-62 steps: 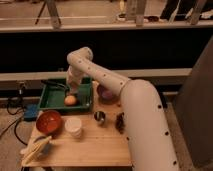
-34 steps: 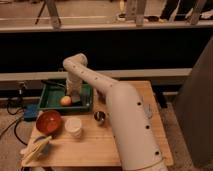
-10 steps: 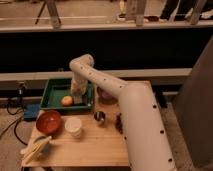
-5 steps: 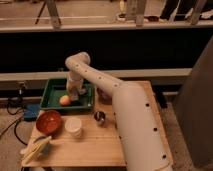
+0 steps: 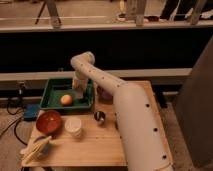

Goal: Wipe tray with eraser

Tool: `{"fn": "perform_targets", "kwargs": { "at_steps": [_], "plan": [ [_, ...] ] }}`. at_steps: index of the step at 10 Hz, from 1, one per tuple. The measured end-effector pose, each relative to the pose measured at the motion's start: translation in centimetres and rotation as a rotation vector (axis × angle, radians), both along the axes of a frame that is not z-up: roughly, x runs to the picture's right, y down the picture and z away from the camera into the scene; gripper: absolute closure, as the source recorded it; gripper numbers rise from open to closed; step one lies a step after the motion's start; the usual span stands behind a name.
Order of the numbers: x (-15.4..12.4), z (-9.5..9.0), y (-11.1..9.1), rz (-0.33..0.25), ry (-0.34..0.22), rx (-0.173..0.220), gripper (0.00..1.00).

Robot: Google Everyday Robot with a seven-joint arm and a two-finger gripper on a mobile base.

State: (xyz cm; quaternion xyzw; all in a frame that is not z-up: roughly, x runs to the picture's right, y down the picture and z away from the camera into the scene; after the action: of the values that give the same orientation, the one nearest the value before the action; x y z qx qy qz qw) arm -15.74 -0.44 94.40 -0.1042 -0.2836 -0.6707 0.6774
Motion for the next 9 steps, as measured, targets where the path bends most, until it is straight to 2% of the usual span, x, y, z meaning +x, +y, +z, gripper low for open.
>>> {"fn": "perform_targets", "kwargs": {
  "at_steps": [2, 5, 9],
  "plan": [
    [1.5, -0.1, 0.4, 0.024, 0.029, 0.007, 0.98],
    [2.8, -1.2, 1.7, 0.058, 0.002, 0.017, 0.98],
    [2.4, -3.8, 4.5, 0.062, -0.037, 0.006, 0.98]
  ]
}}
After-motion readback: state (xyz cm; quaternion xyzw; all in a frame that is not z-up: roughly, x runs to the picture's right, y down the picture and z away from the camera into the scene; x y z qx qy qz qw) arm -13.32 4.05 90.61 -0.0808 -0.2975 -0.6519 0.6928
